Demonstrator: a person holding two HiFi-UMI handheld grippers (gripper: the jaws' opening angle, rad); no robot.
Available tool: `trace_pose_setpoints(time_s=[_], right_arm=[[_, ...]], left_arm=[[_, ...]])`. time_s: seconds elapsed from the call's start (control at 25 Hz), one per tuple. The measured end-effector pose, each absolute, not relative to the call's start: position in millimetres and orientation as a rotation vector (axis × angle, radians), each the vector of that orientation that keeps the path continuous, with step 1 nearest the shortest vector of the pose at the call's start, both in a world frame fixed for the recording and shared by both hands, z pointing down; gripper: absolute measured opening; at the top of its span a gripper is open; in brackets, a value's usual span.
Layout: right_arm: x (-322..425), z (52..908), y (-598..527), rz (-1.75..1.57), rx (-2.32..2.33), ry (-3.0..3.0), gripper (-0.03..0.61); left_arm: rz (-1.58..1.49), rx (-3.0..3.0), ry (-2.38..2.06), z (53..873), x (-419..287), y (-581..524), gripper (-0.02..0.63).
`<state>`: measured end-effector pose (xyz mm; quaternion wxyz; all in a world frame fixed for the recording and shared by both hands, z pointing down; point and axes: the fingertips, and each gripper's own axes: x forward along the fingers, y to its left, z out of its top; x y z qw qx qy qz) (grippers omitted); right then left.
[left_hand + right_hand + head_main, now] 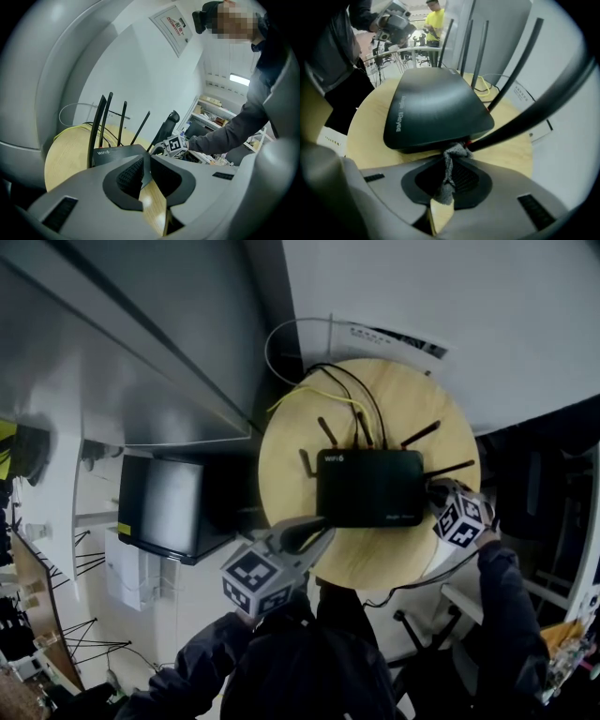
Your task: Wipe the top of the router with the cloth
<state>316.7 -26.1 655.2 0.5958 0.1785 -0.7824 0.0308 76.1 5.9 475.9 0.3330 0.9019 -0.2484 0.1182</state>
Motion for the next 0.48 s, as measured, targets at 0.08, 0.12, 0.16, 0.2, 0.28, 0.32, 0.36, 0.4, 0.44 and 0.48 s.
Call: trace_pose_setpoints(time_s=[0.08,0.12,0.16,0.2,0.28,0.32,0.36,0.4,0.44,0.48], right_arm=[[311,651,-16,0.034,0.368,-1.832,0.064],[309,649,-10,0.024,0.349,-1.838,0.064],[307,647,-3,0.017,0.334,-1.843,0.064],[306,646,5,0.012,0.322,-1.847,0.064],[306,646,23,0.007,0.296,-1.846,0.064],[306,645,32,0.007,0.287,-1.847,0.064],[305,644,40,0.012,0.285,-1.849,0.064],[305,643,47,0.023,0.290,-1.853,0.064],[304,643,52,0.037,0.299,-1.858,0.064],[304,643,57,0.051,0.309,-1.865,0.064]], left_arm=[[0.309,2.355,-0.646,476,77,6,0.031],[0.308,2.355,-0.643,476,79,6,0.031],[0.308,2.357,-0.638,475,80,6,0.031],[0.308,2.359,-0.632,475,81,6,0.031],[0.308,2.360,-0.618,474,84,8,0.031],[0.306,2.360,-0.616,474,85,8,0.031],[0.307,2.360,-0.615,474,86,9,0.031],[0.313,2.363,-0.611,474,86,9,0.031],[0.321,2.365,-0.605,475,86,11,0.031],[0.326,2.366,-0.599,476,86,12,0.031]])
